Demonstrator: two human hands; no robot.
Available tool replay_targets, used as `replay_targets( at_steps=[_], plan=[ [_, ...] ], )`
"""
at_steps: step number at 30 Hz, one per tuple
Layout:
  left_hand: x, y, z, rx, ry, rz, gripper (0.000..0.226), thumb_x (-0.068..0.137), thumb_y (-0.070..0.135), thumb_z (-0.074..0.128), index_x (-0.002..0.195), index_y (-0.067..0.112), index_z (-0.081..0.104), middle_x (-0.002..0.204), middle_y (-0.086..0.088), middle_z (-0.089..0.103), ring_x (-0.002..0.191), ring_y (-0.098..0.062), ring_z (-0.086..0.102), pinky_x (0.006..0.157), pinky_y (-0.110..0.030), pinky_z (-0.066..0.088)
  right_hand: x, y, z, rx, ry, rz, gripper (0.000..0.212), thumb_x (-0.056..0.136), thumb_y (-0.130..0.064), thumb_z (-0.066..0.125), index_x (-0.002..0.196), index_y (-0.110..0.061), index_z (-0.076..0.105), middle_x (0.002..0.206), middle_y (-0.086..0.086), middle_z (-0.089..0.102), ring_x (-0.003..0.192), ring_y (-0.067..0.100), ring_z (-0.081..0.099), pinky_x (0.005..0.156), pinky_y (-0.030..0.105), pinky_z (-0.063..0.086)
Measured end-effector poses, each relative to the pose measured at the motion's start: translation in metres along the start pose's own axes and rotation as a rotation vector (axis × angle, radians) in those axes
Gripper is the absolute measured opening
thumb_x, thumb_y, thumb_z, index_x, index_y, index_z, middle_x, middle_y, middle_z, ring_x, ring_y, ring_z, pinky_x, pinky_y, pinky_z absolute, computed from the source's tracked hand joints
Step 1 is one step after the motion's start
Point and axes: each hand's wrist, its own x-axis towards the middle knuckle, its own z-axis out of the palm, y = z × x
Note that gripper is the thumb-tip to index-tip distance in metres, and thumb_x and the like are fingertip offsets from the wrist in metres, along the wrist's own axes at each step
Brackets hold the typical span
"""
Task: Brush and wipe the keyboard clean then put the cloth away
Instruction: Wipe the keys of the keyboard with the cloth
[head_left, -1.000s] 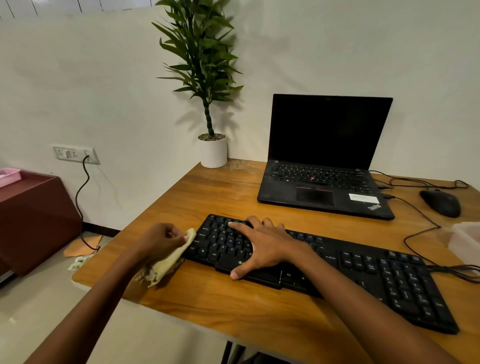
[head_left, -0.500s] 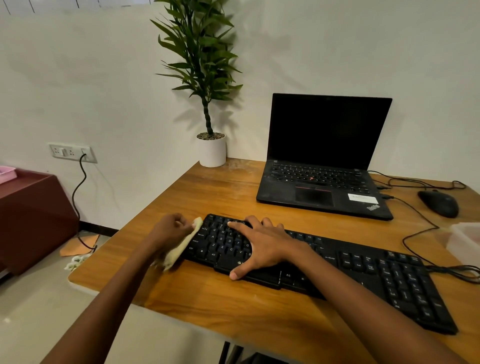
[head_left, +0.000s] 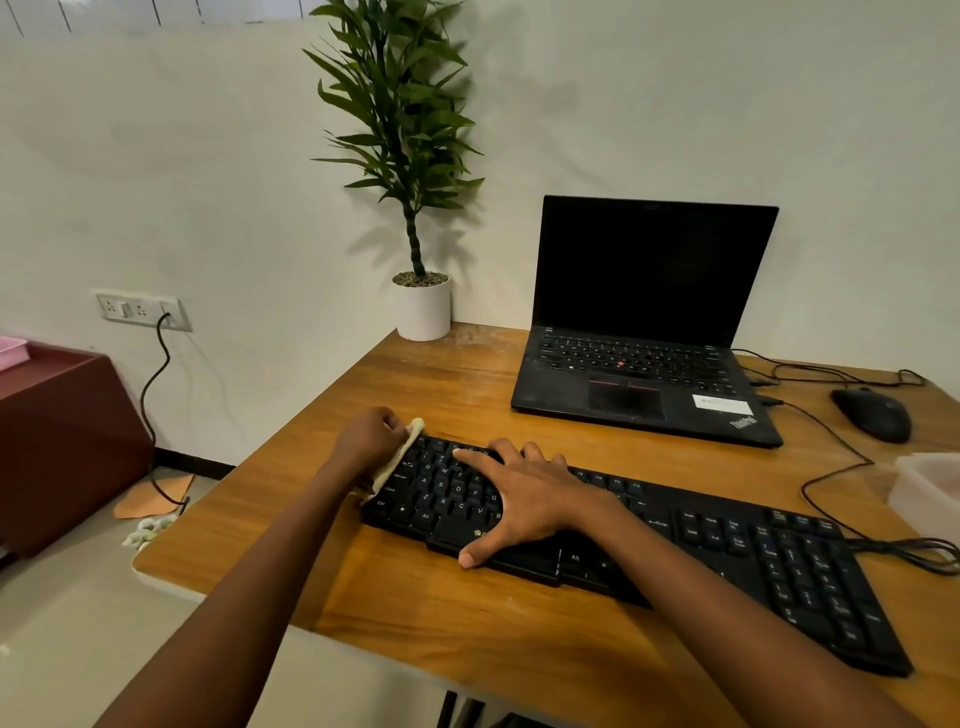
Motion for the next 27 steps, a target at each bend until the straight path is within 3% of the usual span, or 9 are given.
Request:
replay_targets(
  at_steps=[3, 8, 12, 17, 20, 22, 27],
  plan=[
    [-0.029, -0.018, -0.013, -0.056, -0.044, 0.016, 0.014, 0.094, 0.020, 0.054, 0.082, 0.012, 0.052, 0.086, -0.002, 0.058, 0.069, -0.013, 0.050, 0.059, -0.022, 0.040, 0.000, 0.000, 0.000, 0.003, 0.000, 0.001, 0.115, 0.058, -0.075, 0.065, 0.144, -0.044, -0.005, 0.151, 0.000, 0.012, 0.129, 0.033, 0.024, 0.102, 0.052, 0.027],
    [-0.077, -0.039, -0.032, 0.010, -0.067, -0.033, 0.012, 0.093, 0.022, 0.055, 0.083, 0.014, 0.055, 0.085, -0.002, 0.060, 0.074, -0.016, 0.058, 0.062, -0.026, 0.045, 0.000, -0.001, 0.000, 0.004, -0.004, -0.001, 0.116, 0.058, -0.076, 0.065, 0.144, -0.044, -0.007, 0.150, 0.001, 0.012, 0.129, 0.033, 0.023, 0.102, 0.052, 0.027],
    [-0.049, -0.015, -0.022, 0.092, -0.034, -0.026, 0.015, 0.094, 0.020, 0.054, 0.081, 0.013, 0.055, 0.080, -0.001, 0.056, 0.069, -0.012, 0.052, 0.060, -0.023, 0.042, 0.000, -0.002, 0.000, 0.005, -0.007, 0.003, 0.116, 0.058, -0.075, 0.065, 0.143, -0.044, -0.007, 0.150, 0.000, 0.012, 0.129, 0.033, 0.023, 0.102, 0.054, 0.026],
    [0.004, 0.008, -0.004, 0.070, -0.012, 0.008, 0.015, 0.094, 0.020, 0.054, 0.082, 0.010, 0.058, 0.092, -0.012, 0.061, 0.076, -0.018, 0.052, 0.063, -0.027, 0.039, 0.000, -0.002, 0.000, 0.014, 0.001, 0.006, 0.115, 0.059, -0.074, 0.066, 0.143, -0.044, -0.006, 0.150, 0.001, 0.013, 0.130, 0.033, 0.023, 0.103, 0.054, 0.025],
    [-0.005, 0.001, -0.006, 0.046, -0.026, 0.028, 0.012, 0.094, 0.018, 0.054, 0.085, 0.011, 0.056, 0.102, -0.012, 0.062, 0.086, -0.019, 0.052, 0.067, -0.027, 0.040, 0.001, -0.001, 0.000, 0.007, -0.008, 0.008, 0.115, 0.059, -0.075, 0.065, 0.143, -0.045, -0.006, 0.151, 0.000, 0.011, 0.130, 0.033, 0.022, 0.103, 0.054, 0.025],
    [-0.031, -0.010, -0.013, 0.011, -0.027, 0.043, 0.013, 0.094, 0.018, 0.053, 0.082, 0.014, 0.053, 0.098, -0.007, 0.060, 0.087, -0.016, 0.053, 0.071, -0.026, 0.042, 0.001, -0.001, 0.001, 0.001, -0.007, 0.010, 0.115, 0.058, -0.076, 0.065, 0.143, -0.045, -0.006, 0.152, 0.000, 0.009, 0.131, 0.033, 0.022, 0.103, 0.054, 0.025],
    [-0.111, -0.034, -0.041, -0.013, -0.081, -0.007, 0.012, 0.094, 0.021, 0.053, 0.087, 0.013, 0.057, 0.086, -0.004, 0.062, 0.071, -0.018, 0.060, 0.055, -0.023, 0.047, -0.001, -0.003, -0.002, 0.016, -0.027, 0.022, 0.116, 0.058, -0.075, 0.065, 0.143, -0.044, -0.006, 0.153, -0.001, 0.008, 0.133, 0.034, 0.019, 0.104, 0.056, 0.024]
  ],
)
